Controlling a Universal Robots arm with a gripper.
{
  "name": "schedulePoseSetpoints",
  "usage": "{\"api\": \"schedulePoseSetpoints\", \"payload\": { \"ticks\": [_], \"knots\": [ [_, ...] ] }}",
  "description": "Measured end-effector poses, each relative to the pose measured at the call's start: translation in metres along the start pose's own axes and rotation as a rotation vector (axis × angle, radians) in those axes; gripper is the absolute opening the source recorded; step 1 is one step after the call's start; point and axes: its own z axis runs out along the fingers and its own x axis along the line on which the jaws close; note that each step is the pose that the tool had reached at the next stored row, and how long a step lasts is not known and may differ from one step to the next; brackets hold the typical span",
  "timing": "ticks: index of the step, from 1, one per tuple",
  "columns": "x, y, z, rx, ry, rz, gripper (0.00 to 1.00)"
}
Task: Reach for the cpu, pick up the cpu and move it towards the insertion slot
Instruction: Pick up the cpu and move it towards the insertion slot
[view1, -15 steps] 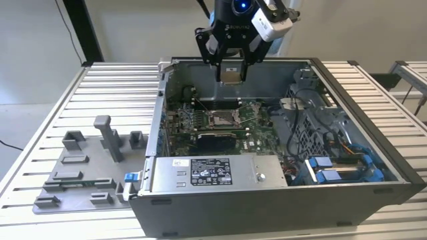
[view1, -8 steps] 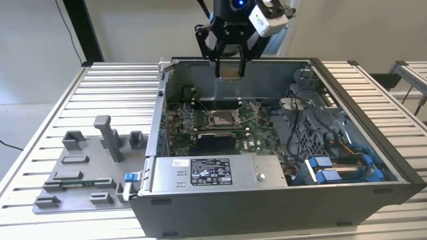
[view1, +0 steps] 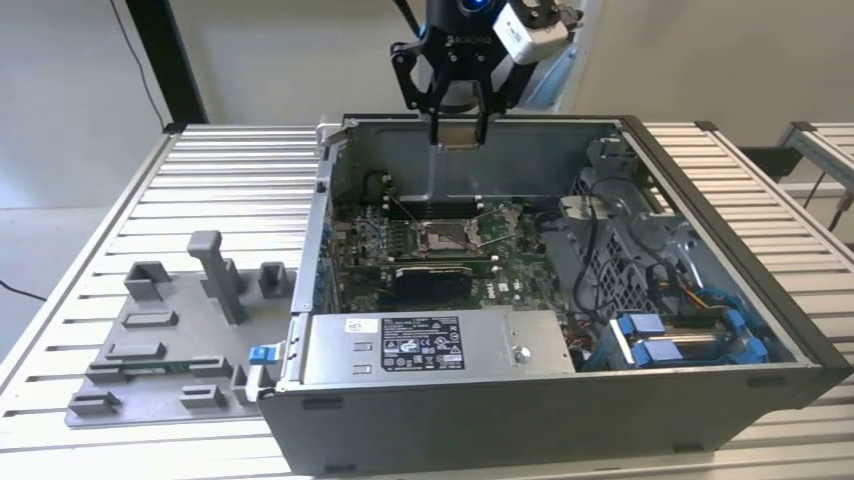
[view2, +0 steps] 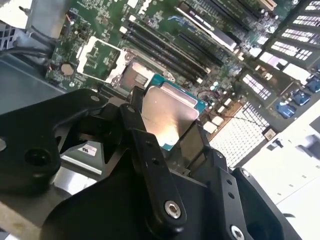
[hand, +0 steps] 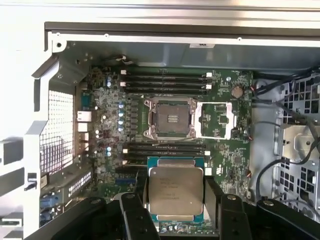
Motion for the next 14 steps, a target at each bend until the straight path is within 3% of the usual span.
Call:
{"api": "schedulePoseSetpoints", "payload": {
  "ticks": [5,14],
  "knots": [
    [-0.0032,0.0141,0.0016,0.0,0.0,0.0,0.0],
    [-0.0087,0.0333,0.0042,0.0,0.0,0.0,0.0]
  ]
}}
